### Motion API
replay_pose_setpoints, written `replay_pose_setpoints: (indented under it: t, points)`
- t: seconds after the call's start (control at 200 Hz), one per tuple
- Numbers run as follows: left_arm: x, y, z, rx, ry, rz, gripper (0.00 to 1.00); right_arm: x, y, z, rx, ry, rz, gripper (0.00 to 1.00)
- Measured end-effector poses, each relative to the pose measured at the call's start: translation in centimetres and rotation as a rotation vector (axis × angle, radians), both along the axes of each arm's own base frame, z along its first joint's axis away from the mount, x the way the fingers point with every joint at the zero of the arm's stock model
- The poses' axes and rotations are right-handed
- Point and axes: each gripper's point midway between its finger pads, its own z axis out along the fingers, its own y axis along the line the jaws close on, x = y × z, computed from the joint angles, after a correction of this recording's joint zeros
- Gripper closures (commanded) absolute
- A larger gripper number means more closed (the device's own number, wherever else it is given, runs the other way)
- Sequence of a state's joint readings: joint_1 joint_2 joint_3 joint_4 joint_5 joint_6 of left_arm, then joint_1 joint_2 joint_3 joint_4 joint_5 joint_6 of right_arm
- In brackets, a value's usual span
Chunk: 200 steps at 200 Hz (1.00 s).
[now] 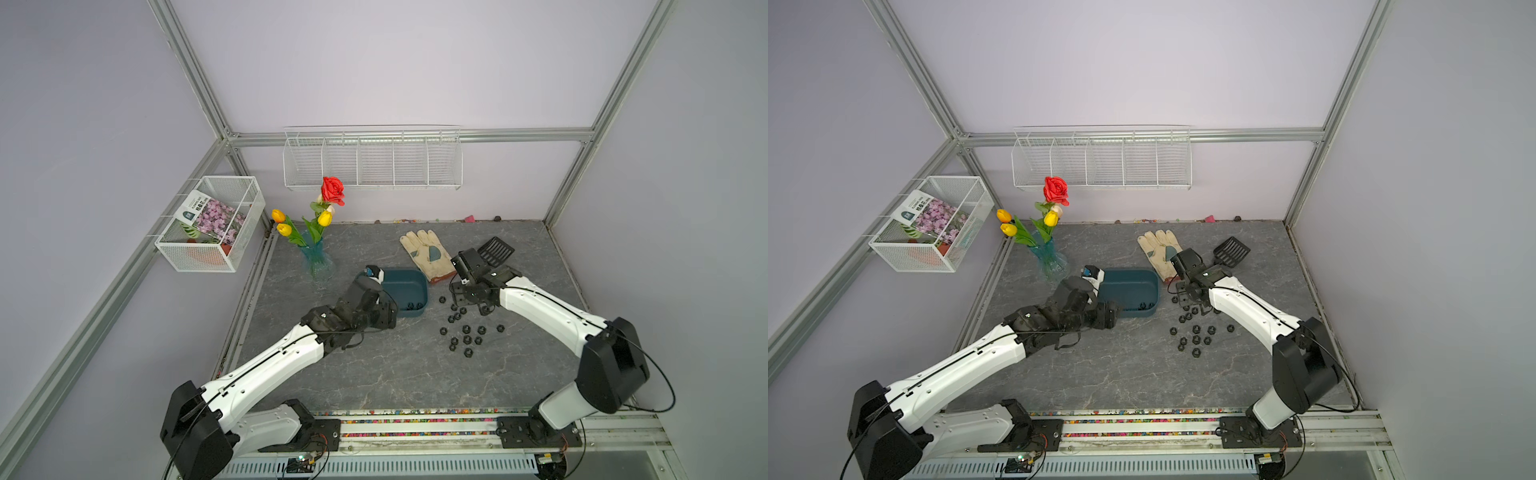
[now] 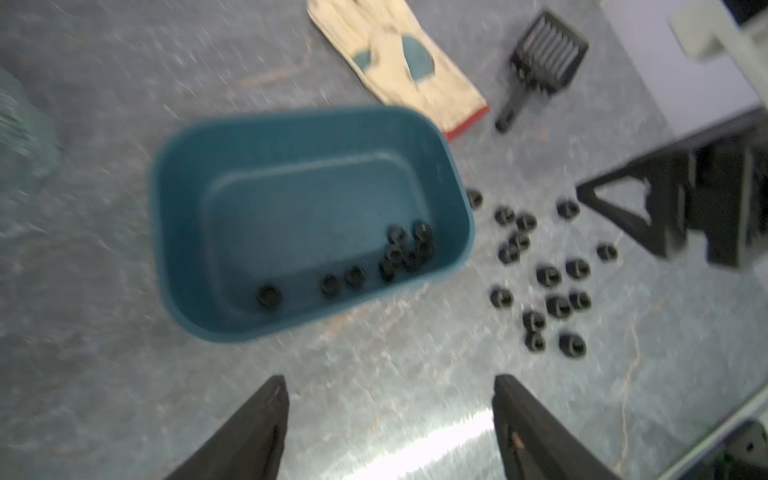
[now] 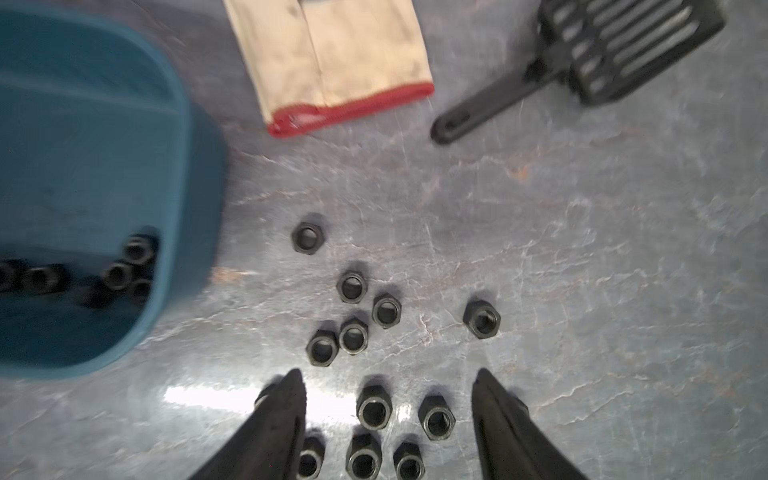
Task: Put the nuts on the desktop into the storage box
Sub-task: Pick up the nut from the center of the board.
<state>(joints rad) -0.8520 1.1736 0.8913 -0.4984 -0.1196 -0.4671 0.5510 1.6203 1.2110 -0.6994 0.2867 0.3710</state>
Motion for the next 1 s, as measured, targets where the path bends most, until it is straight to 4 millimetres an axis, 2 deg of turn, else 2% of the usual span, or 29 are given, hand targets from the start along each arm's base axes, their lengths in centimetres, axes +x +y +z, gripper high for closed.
replay_pose_setpoints:
  t: [0.135,0.335,0.575,0.82,0.999]
  points:
    - [-2.3,-1.5,-1.4,0.016,0.025,-0.031,0.20,0.3,0.7,-3.0,-0.028,0.081,0.025,0.39]
    - [-3.2,-3.2,-2.8,0.020,0.021,-0.038,0.21,1.2,2.1,-5.5,-0.018,0.132,0.063,0.42]
    - [-4.1,-4.7,-5.4,0.031,0.002,-0.072,0.21,2.5,4.1,-7.3,0.026,0.153,0.101,0.43]
    - [-4.1,-6.3,-4.6,-0.022,-0.052,-0.082,0.21,3.3,5.2,-7.9,0.050,0.157,0.120,0.46]
    - [-3.8,-7.0,-5.0,-0.025,-0.060,-0.083,0.21,3.5,5.5,-8.6,0.059,0.166,0.125,0.53]
